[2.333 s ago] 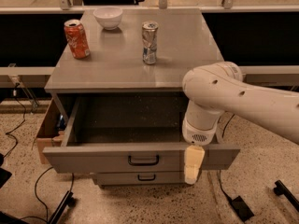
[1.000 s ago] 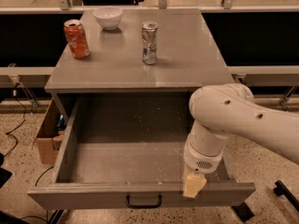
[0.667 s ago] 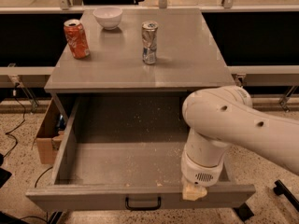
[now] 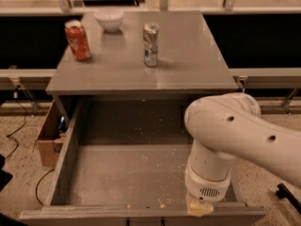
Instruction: Open top drawer
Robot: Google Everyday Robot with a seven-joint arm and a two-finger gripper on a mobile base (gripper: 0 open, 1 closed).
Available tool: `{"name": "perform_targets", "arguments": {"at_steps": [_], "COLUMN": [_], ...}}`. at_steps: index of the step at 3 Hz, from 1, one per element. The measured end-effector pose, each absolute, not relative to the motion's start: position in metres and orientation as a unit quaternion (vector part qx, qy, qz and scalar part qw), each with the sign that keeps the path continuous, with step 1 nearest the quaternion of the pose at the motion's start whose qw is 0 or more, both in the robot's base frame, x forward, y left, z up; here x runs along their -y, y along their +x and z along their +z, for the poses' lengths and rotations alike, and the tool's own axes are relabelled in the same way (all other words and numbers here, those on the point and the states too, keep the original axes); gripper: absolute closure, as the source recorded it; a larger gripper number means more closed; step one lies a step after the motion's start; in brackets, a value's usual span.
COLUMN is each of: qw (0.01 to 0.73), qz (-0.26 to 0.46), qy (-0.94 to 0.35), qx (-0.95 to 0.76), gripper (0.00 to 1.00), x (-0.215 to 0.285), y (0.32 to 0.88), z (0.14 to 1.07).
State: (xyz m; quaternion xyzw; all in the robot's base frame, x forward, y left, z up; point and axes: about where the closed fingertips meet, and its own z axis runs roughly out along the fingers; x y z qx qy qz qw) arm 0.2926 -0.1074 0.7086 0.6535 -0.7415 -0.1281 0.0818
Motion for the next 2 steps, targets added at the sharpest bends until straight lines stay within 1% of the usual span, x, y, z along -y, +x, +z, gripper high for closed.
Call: {"name": "perform_targets", "arguments": {"at_steps": [1, 2], "qw": [0.082, 0.082], "qz": [-0.128, -0.127], "qy": [0.654, 0.653], "qx": [0.741, 0.742], "gripper": [1.00, 0.82], "x": [0.1073, 0.1076], "y": [0.2935, 0.2928], "z": [0.7084, 0.7084]}}
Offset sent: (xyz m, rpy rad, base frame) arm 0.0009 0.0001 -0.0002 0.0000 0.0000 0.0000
